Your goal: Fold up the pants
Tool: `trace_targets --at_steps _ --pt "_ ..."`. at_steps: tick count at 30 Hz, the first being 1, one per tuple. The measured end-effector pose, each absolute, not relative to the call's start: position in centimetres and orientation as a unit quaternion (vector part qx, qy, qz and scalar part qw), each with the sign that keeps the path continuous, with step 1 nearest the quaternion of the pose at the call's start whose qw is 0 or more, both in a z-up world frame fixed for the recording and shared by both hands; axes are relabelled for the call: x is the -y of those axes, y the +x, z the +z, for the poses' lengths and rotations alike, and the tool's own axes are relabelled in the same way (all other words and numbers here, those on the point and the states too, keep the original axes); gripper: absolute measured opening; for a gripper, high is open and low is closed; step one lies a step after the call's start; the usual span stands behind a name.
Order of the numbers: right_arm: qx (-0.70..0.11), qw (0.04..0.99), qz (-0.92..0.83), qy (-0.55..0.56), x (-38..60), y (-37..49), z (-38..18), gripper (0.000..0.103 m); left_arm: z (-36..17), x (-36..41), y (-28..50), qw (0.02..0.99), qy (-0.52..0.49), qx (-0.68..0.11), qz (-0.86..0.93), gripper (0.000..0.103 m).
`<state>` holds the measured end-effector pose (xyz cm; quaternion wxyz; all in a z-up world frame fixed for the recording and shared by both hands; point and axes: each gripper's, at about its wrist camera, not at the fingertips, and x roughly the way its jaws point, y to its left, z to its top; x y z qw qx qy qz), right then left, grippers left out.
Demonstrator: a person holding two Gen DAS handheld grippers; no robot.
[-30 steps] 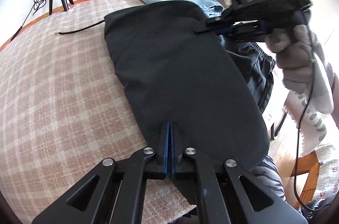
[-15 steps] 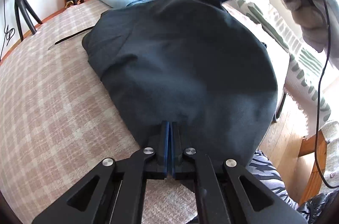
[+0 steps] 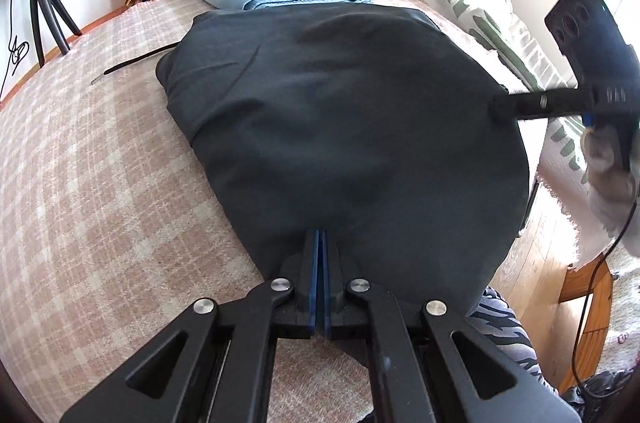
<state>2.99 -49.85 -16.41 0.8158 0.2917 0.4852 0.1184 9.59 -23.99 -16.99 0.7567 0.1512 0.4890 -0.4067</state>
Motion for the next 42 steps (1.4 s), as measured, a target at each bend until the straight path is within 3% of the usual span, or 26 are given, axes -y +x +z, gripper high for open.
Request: trace_targets --at_steps 7,10,13,19,23,25,26,27,28,39,42 --pt "-0.473 0.860 0.073 0.177 46.9 2.3 -9.2 0.006 -16.5 23.9 9.4 0.759 0.154 -0.483 -0.408 0.000" --pt "-0.512 0.854 0.021 0.092 46.4 1.2 -9.6 0.006 -16.1 23.6 9.4 0.761 0.150 -0.479 -0.410 0.000" --pt "-0.545 0.828 0.020 0.130 48.4 -0.1 -12.2 0.007 -15.7 23.1 9.3 0.763 0.149 -0.477 -0.411 0.000" --pt "-0.476 0.835 0.026 0.274 54.1 -1.7 -13.5 0.016 -13.9 23.9 8.3 0.763 0.146 -0.458 -0.432 0.000" --pt "-0.455 0.834 0.042 0.307 55.5 -0.2 -14.4 0.035 -13.3 26.1 7.6 0.755 0.159 -0.447 -0.452 0.000" --pt "-0.461 0.831 0.050 0.307 55.1 1.0 -15.3 0.035 -13.4 26.8 7.7 0.753 0.163 -0.447 -0.454 0.000" --pt "-0.464 0.832 0.049 0.301 54.6 1.7 -15.6 0.035 -13.7 27.1 7.8 0.752 0.165 -0.450 -0.452 0.000" --pt "-0.468 0.834 0.049 0.287 54.1 2.0 -15.8 0.029 -14.1 27.2 8.0 0.752 0.165 -0.454 -0.449 0.000" --pt "-0.471 0.837 0.053 0.273 53.5 2.2 -15.7 0.007 -14.4 27.2 8.3 0.752 0.164 -0.459 -0.444 0.000" --pt "-0.501 0.856 0.012 0.129 52.7 3.1 -13.1 0.005 -17.3 23.4 11.3 0.764 0.118 -0.507 -0.381 0.000" --pt "-0.464 0.882 -0.001 0.084 51.7 3.7 -10.2 0.016 -17.4 22.6 12.1 0.772 0.102 -0.507 -0.370 0.000"
